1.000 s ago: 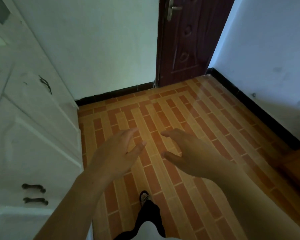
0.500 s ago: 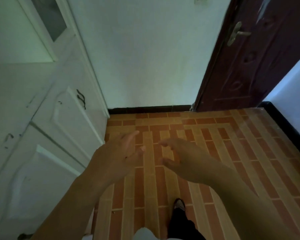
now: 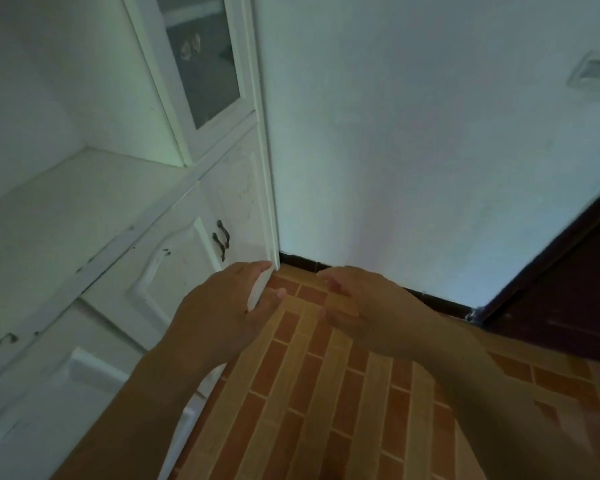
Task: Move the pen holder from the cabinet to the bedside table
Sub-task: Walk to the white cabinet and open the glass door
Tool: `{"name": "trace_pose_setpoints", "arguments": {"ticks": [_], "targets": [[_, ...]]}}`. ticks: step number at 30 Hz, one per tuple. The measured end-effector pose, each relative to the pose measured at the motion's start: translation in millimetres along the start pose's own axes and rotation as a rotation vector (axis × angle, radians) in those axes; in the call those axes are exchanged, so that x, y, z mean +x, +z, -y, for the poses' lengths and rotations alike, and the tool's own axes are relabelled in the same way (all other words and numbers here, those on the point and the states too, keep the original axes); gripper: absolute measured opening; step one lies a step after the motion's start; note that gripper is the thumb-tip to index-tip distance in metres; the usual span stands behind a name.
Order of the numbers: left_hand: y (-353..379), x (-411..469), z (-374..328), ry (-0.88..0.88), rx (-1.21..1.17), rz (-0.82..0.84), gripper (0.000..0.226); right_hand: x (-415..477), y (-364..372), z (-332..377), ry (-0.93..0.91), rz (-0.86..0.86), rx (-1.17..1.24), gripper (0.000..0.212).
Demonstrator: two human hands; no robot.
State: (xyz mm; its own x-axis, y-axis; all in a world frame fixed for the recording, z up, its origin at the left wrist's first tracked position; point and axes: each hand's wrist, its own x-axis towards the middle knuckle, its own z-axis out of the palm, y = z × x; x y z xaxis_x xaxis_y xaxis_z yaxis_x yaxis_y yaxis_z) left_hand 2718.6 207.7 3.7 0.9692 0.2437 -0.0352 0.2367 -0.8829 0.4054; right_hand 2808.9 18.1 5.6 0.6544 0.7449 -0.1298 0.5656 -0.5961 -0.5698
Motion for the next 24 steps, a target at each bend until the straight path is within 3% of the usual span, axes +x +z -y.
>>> {"name": "trace_pose_setpoints", "arguments": {"ticks": [4, 8, 20, 24], "targets": [[-22.9, 55.0, 6.3, -0.081, 0.057, -0.055, 0.070, 67.6, -36.3, -2.0, -0.062, 0.019, -0.006, 0.048], [-56.4, 113.7, 21.2, -0.092, 0.070, -0.136, 0.073, 139.2, -60.5, 6.8, -0.115, -0.065, -0.018, 0.051], [-141.2, 257.7, 97.3, -0.121, 0.162, -0.313, 0.062, 331.0, -108.2, 51.9, -0.304, -0.125, -0.040, 0.052], [-162.2, 286.6, 110.5, -0.140, 0.180, -0.342, 0.070, 372.9, -121.7, 60.8, -0.350, -0.128, -0.035, 0.052]]}}
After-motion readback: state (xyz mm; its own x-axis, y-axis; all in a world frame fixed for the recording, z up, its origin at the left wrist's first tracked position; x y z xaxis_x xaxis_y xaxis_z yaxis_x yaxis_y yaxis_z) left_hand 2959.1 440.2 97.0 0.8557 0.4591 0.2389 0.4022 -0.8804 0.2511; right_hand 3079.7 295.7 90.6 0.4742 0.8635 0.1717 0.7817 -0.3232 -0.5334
